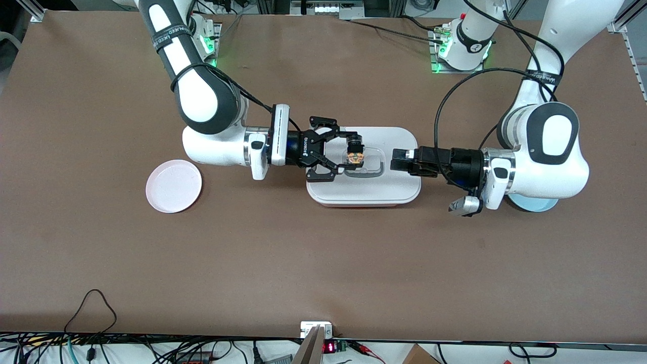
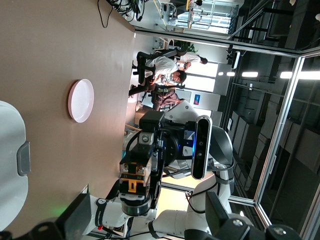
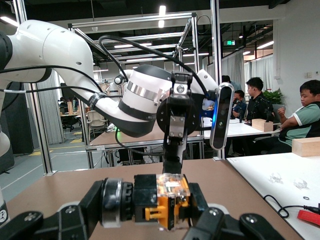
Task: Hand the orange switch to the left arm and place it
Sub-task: 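Carry the switch over the box while the left gripper approaches it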
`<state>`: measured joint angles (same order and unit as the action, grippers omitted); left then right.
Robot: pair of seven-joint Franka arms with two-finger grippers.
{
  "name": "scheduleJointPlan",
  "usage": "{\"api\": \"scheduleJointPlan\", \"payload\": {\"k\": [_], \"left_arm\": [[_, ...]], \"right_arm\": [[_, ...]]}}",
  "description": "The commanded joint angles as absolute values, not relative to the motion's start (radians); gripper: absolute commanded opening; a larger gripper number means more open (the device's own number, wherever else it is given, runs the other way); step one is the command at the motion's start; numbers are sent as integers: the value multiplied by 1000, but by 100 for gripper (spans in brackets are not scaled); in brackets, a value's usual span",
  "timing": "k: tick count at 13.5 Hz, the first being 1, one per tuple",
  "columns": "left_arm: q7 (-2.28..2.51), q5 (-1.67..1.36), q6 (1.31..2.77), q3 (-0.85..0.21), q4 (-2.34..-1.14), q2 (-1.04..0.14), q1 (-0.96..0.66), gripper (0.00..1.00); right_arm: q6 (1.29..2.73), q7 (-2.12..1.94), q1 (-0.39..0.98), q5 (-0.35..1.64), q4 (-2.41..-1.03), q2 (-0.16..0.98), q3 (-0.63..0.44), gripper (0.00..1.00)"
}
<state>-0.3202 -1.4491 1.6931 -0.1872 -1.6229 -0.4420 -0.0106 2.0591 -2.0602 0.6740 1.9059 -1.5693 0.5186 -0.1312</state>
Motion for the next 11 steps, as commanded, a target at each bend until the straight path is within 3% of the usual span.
{"api": "scheduleJointPlan", "payload": {"k": [1,11], "left_arm": [[-376,-1486,1704,-186,-1605,-486,-28,100],[-368,-1560,1744,-199,-1652,-491,-121,100]], "right_arm": [[2074,-2054,686,1927,-1542,532,-138,0],[2071,-2056,680,1925,-1540,531,-141,1]]}}
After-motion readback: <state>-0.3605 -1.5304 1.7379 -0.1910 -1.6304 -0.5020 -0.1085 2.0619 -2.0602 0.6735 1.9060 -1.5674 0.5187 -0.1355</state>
